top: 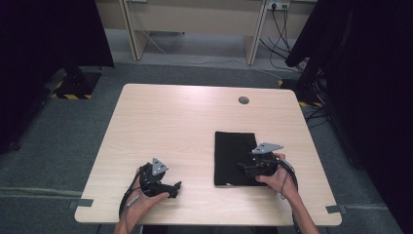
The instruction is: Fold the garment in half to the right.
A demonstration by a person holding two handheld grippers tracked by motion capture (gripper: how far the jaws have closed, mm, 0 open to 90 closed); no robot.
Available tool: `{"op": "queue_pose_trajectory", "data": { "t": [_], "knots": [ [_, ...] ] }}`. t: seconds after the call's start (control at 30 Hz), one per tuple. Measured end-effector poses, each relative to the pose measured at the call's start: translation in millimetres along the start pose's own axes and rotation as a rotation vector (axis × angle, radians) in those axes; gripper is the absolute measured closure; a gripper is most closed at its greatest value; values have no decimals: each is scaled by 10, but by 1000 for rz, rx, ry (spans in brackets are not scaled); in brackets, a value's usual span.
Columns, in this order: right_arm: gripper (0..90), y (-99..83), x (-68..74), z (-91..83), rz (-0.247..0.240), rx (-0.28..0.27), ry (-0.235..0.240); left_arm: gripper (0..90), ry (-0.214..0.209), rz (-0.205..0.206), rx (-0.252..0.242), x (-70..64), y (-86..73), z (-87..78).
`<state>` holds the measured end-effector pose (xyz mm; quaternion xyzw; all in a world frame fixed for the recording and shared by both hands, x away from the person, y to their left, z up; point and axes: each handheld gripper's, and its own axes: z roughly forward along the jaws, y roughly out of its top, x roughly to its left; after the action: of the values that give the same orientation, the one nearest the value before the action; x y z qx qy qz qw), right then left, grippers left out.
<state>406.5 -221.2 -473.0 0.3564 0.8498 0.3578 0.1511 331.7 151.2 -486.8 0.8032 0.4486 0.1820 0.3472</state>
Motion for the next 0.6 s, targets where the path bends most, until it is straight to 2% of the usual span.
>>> {"op": "queue_pose_trajectory", "data": {
  "t": [0.6],
  "knots": [
    [359,270,76,293,-34,-5,51,0,0,0,0,0,0,0]
  ]
}}
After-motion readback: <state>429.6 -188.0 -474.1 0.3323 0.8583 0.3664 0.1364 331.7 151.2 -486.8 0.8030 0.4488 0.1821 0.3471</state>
